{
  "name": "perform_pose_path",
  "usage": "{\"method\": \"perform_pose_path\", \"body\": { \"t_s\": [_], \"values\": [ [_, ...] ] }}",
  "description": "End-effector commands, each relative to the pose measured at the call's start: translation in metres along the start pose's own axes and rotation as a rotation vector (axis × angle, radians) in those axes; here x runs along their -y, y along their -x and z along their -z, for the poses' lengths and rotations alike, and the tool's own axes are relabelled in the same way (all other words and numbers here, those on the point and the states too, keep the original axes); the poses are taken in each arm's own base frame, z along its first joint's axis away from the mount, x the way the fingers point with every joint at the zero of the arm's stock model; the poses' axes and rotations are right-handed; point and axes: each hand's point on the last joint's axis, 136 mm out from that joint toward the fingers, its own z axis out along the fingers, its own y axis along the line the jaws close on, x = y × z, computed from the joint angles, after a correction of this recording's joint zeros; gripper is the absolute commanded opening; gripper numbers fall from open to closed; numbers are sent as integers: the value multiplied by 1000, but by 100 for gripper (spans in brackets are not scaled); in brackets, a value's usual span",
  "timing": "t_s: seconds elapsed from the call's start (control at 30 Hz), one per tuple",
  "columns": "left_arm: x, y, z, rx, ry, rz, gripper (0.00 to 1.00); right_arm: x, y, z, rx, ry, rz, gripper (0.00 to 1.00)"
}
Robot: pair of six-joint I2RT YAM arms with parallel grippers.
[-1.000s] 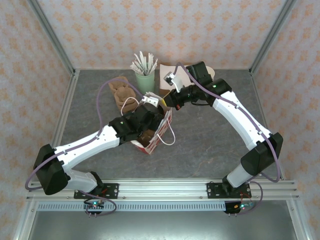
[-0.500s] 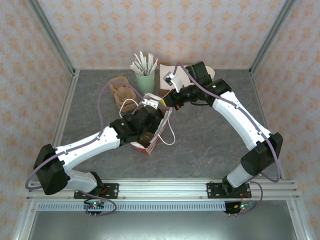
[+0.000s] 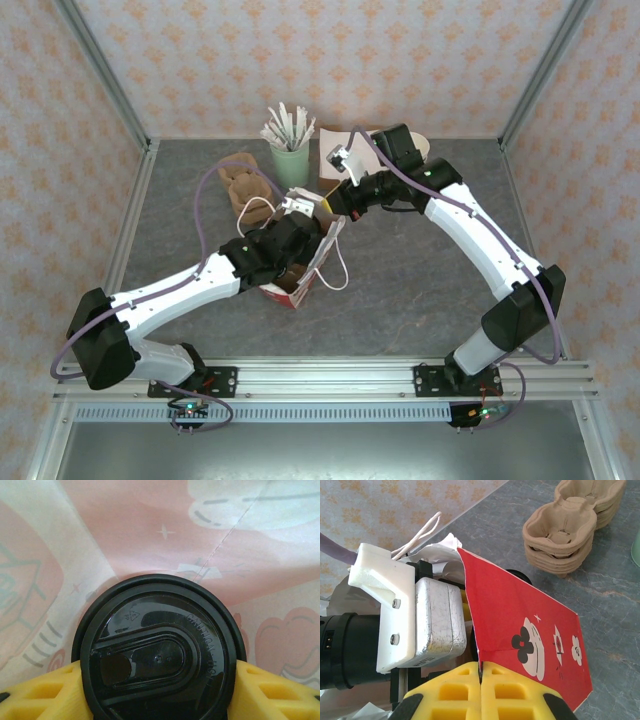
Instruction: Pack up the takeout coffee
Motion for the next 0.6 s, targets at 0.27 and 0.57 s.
{"method": "perform_pose_path", "body": {
  "t_s": [0.27, 0.57],
  "values": [
    [-9, 2, 2, 19, 51, 9, 60, -5, 4, 3, 28, -1, 24, 0],
    [-5, -14, -10, -14, 43, 5, 60, -6, 2, 4, 36, 2, 20, 0]
  ]
}}
